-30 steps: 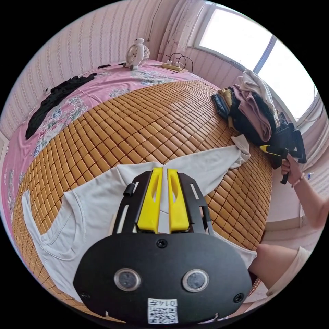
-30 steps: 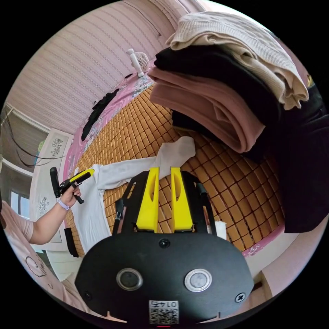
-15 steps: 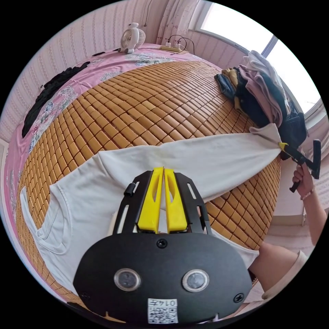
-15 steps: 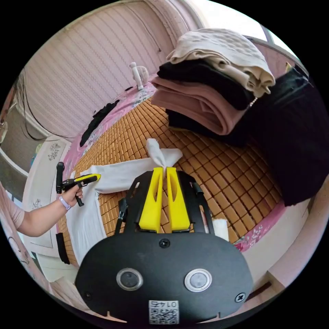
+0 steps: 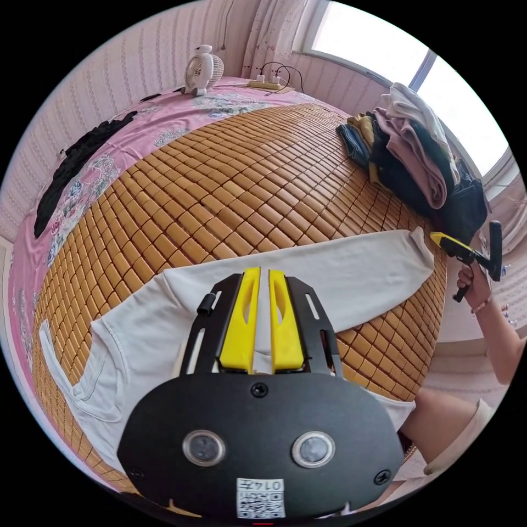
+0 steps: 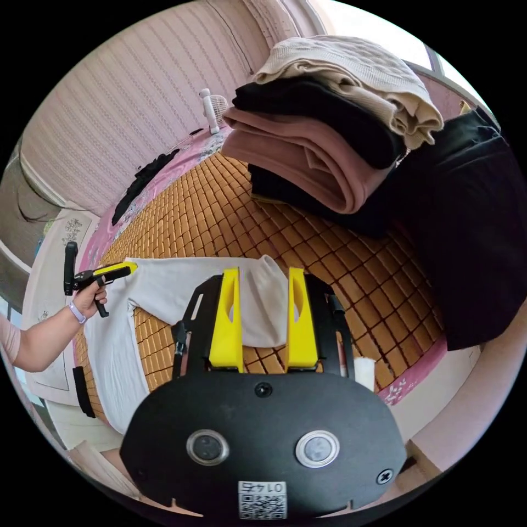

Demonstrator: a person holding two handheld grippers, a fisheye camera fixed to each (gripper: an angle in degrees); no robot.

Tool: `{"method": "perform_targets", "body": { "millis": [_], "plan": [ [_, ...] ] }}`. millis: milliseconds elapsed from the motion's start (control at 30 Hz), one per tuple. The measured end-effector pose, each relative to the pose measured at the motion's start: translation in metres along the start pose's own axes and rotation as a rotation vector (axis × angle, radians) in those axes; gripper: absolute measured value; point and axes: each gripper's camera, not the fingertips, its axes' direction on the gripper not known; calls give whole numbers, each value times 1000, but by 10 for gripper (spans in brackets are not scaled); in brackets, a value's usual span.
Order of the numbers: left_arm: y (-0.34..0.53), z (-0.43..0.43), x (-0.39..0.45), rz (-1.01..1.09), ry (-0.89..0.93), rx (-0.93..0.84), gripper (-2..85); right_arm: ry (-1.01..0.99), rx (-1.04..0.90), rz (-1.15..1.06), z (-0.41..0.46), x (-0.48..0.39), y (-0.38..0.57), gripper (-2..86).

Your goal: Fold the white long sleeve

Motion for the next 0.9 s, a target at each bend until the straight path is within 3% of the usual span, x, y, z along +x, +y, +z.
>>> {"method": "perform_targets", "body": {
  "millis": [167, 300, 467, 667, 900],
  "plan": [
    [3, -10, -14, 0, -15, -17, 29, 15, -195, -21, 53, 2, -19, 21],
    [13, -20, -32, -47, -27, -17, 36, 104, -56, 95, 41, 20, -19, 7],
    [40, -36, -50, -134, 7, 10, 43, 149, -82, 229, 60, 27, -13, 9],
    [88, -52, -48, -160, 27, 20, 43, 203, -107, 18, 89, -32, 8, 5],
    [133, -37, -43, -144, 1, -74, 41, 356, -337, -161, 156, -74, 33, -2]
  ]
}}
